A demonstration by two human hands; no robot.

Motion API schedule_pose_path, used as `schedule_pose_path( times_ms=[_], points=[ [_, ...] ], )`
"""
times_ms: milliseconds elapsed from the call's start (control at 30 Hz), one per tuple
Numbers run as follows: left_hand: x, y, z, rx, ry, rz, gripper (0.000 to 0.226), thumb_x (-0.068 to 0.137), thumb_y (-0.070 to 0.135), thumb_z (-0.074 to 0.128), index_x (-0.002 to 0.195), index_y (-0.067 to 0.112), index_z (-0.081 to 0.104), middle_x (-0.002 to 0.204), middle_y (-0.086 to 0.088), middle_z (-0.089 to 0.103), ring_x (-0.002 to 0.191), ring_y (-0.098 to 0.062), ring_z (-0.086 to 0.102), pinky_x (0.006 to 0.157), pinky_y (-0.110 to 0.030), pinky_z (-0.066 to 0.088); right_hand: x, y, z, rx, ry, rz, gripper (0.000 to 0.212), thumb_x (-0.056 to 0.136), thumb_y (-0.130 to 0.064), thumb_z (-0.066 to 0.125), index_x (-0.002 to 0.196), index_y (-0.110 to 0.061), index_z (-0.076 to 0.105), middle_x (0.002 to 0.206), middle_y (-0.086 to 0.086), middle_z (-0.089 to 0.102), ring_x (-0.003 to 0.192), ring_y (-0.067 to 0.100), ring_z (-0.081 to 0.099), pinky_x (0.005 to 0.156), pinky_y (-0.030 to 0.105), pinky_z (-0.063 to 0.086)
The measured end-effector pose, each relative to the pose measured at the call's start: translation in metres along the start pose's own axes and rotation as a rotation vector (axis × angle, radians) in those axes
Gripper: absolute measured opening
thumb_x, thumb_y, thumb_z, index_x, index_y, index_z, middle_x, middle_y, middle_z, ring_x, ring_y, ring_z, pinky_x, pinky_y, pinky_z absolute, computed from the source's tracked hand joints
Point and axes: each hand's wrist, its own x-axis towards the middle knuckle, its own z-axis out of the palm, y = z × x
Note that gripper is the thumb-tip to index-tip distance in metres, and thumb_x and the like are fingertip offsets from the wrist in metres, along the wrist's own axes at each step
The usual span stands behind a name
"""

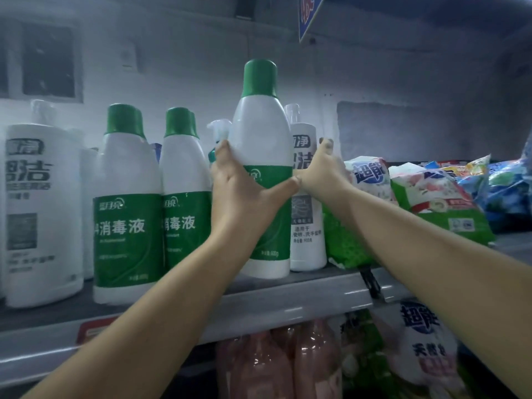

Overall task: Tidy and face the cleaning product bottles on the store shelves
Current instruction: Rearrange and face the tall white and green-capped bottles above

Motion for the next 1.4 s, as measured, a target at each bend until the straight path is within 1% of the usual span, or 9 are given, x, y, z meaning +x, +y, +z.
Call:
schedule_pose_path(
  times_ms=[200,267,367,467,633,933,1067,1267,1400],
  points=[
    [0.007,-0.012,0.014,0.009,0.043,-0.026,0.113,0.063,0.04,0.081,0.146,0.015,0.008,0.141,-0.008,0.032,0.127,-0.023,0.036,0.104,-0.035,0.036,0.003,-0.001,0.004,-0.218,-0.012,-0.004,0.087,0.082,-0.032,0.059,0.146,-0.009,0.006,0.128,0.016,0.045,0.121,0.034,0.041,0.107,0.048,0.029],
    [0.009,-0.017,0.018,0.014,0.043,-0.03,0.114,0.063,0.039,0.081,0.146,0.016,0.006,0.14,-0.008,0.032,0.126,-0.023,0.036,0.1,-0.029,0.035,0.009,0.0,0.007,-0.163,-0.003,-0.01,0.085,0.078,-0.03,0.062,0.144,-0.009,0.012,0.12,0.014,0.048,0.114,0.033,0.046,0.102,0.048,0.037],
    [0.007,-0.024,0.026,0.024,0.059,-0.038,0.11,0.061,0.038,0.082,0.144,0.018,0.011,0.136,-0.007,0.033,0.124,-0.023,0.037,0.096,-0.03,0.036,0.017,0.007,0.011,0.055,0.011,-0.024,0.071,0.07,-0.027,0.068,0.127,-0.012,0.03,0.107,0.008,0.048,0.095,0.024,0.053,0.078,0.035,0.051],
    [0.006,-0.035,0.031,0.039,0.051,-0.115,0.108,0.061,0.041,0.081,0.142,0.019,0.014,0.136,-0.007,0.033,0.121,-0.024,0.039,0.089,-0.033,0.037,0.019,0.014,0.008,0.17,0.042,-0.024,0.07,0.066,-0.035,0.074,0.122,-0.016,0.036,0.107,0.003,0.049,0.087,0.017,0.052,0.055,0.02,0.037],
    [0.008,-0.043,0.036,0.078,0.079,-0.164,0.11,0.059,0.047,0.08,0.141,0.013,0.015,0.135,-0.011,0.038,0.117,-0.029,0.043,0.083,-0.034,0.036,0.02,0.018,0.005,0.212,0.101,-0.066,0.078,0.064,-0.039,0.078,0.125,-0.015,0.037,0.111,0.002,0.054,0.092,0.018,0.053,0.067,0.024,0.04],
    [0.003,-0.047,0.034,0.036,0.08,-0.116,0.115,0.06,0.053,0.077,0.144,0.012,0.01,0.141,-0.012,0.033,0.127,-0.026,0.037,0.101,-0.038,0.038,0.006,0.008,0.001,0.197,0.188,-0.246,0.078,0.066,-0.03,0.079,0.128,-0.013,0.036,0.108,-0.005,0.042,0.1,0.012,0.045,0.081,0.022,0.035],
    [-0.002,-0.046,0.031,0.032,0.084,-0.068,0.098,0.067,0.051,0.071,0.14,0.011,0.02,0.135,-0.01,0.037,0.122,-0.023,0.039,0.102,-0.042,0.038,-0.002,-0.006,-0.016,0.224,0.266,-0.354,0.077,0.064,-0.024,0.079,0.128,-0.012,0.037,0.107,-0.004,0.043,0.104,0.016,0.047,0.08,0.021,0.035],
    [-0.017,-0.013,0.018,-0.133,0.078,0.08,0.053,0.095,0.025,0.045,0.143,0.013,0.027,0.147,-0.002,0.034,0.133,-0.012,0.031,0.112,-0.036,0.028,-0.012,-0.033,-0.044,0.336,0.327,-0.342,0.077,0.058,-0.028,0.079,0.124,-0.018,0.04,0.113,0.001,0.056,0.101,0.018,0.057,0.087,0.037,0.05],
    [-0.033,0.015,0.003,-0.197,-0.075,0.199,0.058,0.086,0.037,0.047,0.139,0.02,0.032,0.139,0.005,0.044,0.122,-0.003,0.041,0.099,-0.025,0.037,-0.019,-0.053,-0.047,0.417,0.324,-0.316,0.074,0.056,-0.029,0.08,0.119,-0.017,0.043,0.11,0.002,0.058,0.097,0.016,0.059,0.083,0.035,0.053]
  ],
)
